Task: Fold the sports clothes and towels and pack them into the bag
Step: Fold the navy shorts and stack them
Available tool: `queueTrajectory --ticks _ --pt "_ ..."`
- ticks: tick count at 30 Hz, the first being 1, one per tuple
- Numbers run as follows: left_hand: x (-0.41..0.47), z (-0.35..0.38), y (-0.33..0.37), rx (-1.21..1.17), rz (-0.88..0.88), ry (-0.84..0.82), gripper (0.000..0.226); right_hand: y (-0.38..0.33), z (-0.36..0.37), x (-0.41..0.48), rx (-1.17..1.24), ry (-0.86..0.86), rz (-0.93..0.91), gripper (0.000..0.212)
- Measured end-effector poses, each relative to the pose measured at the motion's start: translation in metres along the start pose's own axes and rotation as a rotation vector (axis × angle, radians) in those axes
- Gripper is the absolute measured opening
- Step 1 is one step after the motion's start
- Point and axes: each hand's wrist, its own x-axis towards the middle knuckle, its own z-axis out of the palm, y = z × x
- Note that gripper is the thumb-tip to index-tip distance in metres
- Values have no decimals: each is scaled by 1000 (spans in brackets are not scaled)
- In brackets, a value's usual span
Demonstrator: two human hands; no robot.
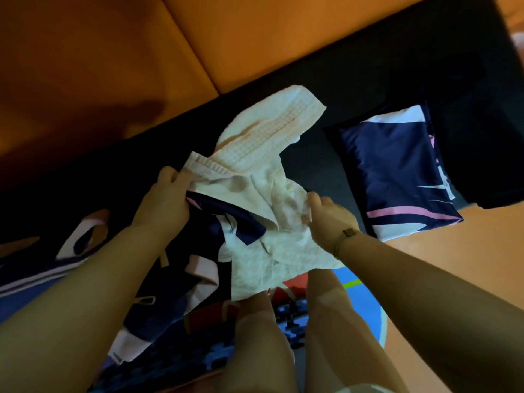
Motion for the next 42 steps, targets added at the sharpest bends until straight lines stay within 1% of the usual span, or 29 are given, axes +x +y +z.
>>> queueTrajectory --ticks 2,3,4,5,6,7,9,11,12,15,18,21,23,25,26,28,30,32,33,36,38,39,40,42 --pt "-9 -3 -8 -20 17 7 38 -16 -1 -5 129 -18 6 81" --pt "-12 -4 -11 -34 16 9 38 -26 1 -7 155 -42 -14 92" --pt "-13 -5 -14 -52 14 19 38 -36 4 -6 141 -63 -35 99" --pt "-14 -5 -16 -75 13 35 40 -44 8 -4 107 -78 -40 101" --pt "-14 -4 -17 -95 14 51 42 -49 13 0 61 -81 -27 99" --pt "-14 -4 -18 -112 12 61 46 -52 17 3 10 -68 -7 91" --pt "-15 -3 -22 -135 -7 63 55 -54 23 8 -59 -11 26 59" --pt "-17 -5 -29 -144 -25 62 59 -54 23 13 -44 7 59 31" --pt "-19 -7 -34 -141 -26 66 58 -54 20 16 -14 4 72 23" --pt "-29 -16 -49 -114 -12 109 50 -53 2 23 122 33 104 10" --pt "-43 -31 -59 -84 -25 174 42 -61 -31 27 401 136 131 7" --pt "-56 -49 -61 -41 -45 209 36 -88 -74 26 651 257 54 1" --pt "-64 -62 -59 -37 -53 220 34 -112 -106 24 736 360 -46 7" --pt "-69 -75 -56 -63 -54 229 33 -133 -135 23 778 468 -134 8" --pt "-71 -82 -54 -87 -58 234 33 -140 -146 23 782 495 -165 8" --pt "-76 -98 -49 -174 -52 266 30 -147 -162 20 758 458 -187 17" --pt "-83 -115 -42 -312 -39 301 26 -147 -170 13 668 366 -159 30" --pt "-90 -132 -36 -431 -14 289 21 -146 -175 -3 595 292 -130 40" --pt "-94 -140 -32 -483 5 270 17 -147 -176 -13 607 250 -142 43" --pt "-106 -156 -21 -658 44 200 8 -147 -178 -56 714 90 -241 53" --pt "-113 -165 -12 -767 58 178 10 -150 -181 -86 665 6 -331 63" --pt "-117 -170 -6 -810 74 176 13 -152 -183 -98 604 6 -375 68" --pt "-120 -176 0 -842 95 179 14 -153 -183 -107 532 47 -410 71" --pt "-126 -190 12 -890 150 199 13 -155 -187 -120 467 156 -425 69"
